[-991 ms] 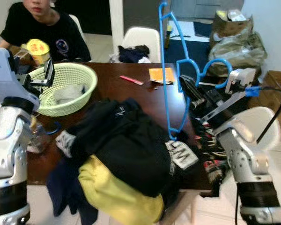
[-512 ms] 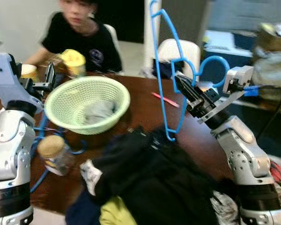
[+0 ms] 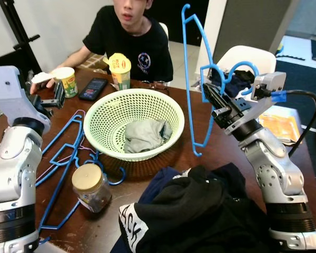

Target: Hang hanger

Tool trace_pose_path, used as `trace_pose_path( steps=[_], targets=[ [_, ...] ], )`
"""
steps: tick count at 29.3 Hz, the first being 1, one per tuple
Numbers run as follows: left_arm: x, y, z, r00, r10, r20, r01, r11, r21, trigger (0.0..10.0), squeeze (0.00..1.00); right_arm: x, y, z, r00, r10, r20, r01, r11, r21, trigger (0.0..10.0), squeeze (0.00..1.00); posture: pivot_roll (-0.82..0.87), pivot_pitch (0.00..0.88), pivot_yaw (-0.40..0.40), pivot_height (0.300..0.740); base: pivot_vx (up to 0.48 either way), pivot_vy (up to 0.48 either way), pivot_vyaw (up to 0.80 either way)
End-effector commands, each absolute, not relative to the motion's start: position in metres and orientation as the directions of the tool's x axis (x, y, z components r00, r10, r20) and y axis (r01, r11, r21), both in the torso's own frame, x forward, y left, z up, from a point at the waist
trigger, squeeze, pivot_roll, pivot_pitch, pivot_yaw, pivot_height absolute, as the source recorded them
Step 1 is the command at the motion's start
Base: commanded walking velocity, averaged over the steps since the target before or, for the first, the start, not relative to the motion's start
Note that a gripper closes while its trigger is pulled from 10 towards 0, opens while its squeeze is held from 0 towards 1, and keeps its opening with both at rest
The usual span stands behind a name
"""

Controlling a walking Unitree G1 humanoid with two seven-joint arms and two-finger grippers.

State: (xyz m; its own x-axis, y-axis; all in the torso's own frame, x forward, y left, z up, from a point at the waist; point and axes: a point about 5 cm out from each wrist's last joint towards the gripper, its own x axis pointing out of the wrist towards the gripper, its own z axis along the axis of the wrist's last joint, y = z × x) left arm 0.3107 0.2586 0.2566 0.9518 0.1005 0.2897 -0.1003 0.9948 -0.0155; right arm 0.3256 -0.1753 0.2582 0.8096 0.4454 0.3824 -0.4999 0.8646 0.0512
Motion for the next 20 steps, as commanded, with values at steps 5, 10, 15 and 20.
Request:
trace_pose_path(
  steps=[5, 10, 15, 20],
  targets=[
    [0.327, 0.273, 0.244, 0.980, 0.069, 0.184, -0.087, 0.992, 0.092, 10.0, 0.00, 0.327, -0.177, 0.255, 0.829, 0.451, 0.331, -0.491, 0.870, 0.044, 10.0, 0.00, 0.07, 0.103, 0.020, 0.740, 0.000, 0.000, -0.76],
    [0.336, 0.280, 0.226, 0.990, 0.117, 0.077, -0.131, 0.967, 0.218, 10.0, 0.00, 0.325, -0.175, 0.254, 0.825, 0.457, 0.332, -0.501, 0.864, 0.056, 10.0, 0.00, 0.06, 0.111, 0.026, 0.740, 0.000, 0.000, -0.36],
    [0.342, 0.285, 0.207, 0.996, 0.083, -0.014, -0.075, 0.952, 0.296, 10.0, 0.00, 0.323, -0.173, 0.252, 0.824, 0.467, 0.321, -0.508, 0.859, 0.055, 10.0, 0.00, 0.05, 0.116, 0.016, 0.740, 0.000, 0.000, 0.00],
    [0.345, 0.279, 0.190, 0.995, 0.000, -0.102, 0.025, 0.968, 0.249, 10.0, 0.00, 0.322, -0.173, 0.254, 0.822, 0.476, 0.312, -0.515, 0.855, 0.052, 10.0, 0.00, 0.05, 0.119, 0.012, 0.740, 0.000, 0.000, 0.00]
  ],
)
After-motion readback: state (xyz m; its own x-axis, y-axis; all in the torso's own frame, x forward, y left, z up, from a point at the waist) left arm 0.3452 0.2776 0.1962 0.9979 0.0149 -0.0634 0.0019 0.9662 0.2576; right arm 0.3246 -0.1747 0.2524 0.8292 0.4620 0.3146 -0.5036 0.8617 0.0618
